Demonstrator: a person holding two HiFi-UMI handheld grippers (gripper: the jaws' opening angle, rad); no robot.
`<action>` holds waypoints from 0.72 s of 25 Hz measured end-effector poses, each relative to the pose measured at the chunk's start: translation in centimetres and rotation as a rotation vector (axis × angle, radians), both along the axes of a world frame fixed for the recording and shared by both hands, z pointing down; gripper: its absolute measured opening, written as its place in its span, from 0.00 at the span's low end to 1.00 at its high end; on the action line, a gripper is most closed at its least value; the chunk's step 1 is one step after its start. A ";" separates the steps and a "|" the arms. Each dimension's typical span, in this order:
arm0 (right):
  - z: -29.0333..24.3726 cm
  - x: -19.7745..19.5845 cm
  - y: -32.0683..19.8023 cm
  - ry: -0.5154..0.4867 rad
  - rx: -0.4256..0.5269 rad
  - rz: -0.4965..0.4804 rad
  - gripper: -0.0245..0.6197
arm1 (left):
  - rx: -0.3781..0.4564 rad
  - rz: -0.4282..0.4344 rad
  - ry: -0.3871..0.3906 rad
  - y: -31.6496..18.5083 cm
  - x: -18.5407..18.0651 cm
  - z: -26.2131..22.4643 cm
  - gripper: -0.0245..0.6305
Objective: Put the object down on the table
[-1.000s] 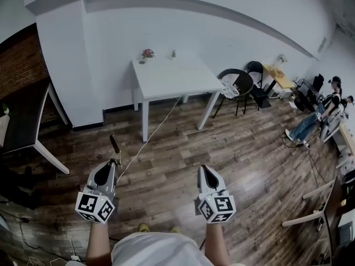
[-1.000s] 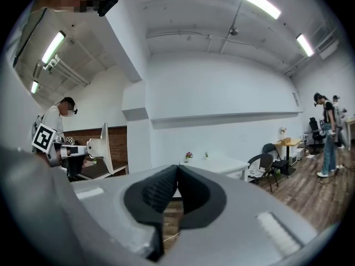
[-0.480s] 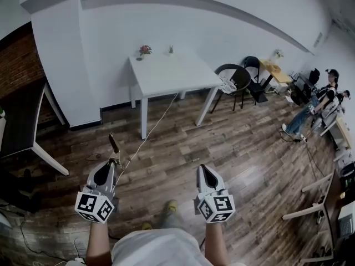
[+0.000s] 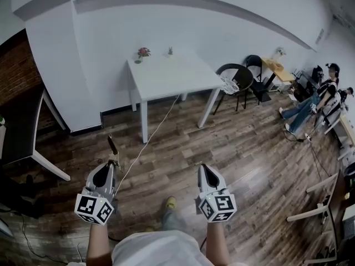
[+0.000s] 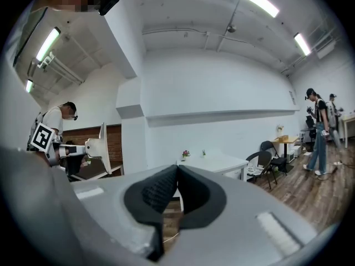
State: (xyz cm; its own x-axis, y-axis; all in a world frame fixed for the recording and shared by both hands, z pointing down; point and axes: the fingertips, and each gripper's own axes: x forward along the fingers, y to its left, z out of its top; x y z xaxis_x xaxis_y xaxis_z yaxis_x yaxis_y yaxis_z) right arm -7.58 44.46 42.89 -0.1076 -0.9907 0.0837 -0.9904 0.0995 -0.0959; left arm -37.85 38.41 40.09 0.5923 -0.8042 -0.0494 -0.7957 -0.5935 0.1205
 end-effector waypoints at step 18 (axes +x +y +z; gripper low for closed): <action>2.3 10.2 -12.6 -0.051 -0.042 0.026 0.04 | -0.012 0.013 -0.062 -13.3 9.9 -0.2 0.05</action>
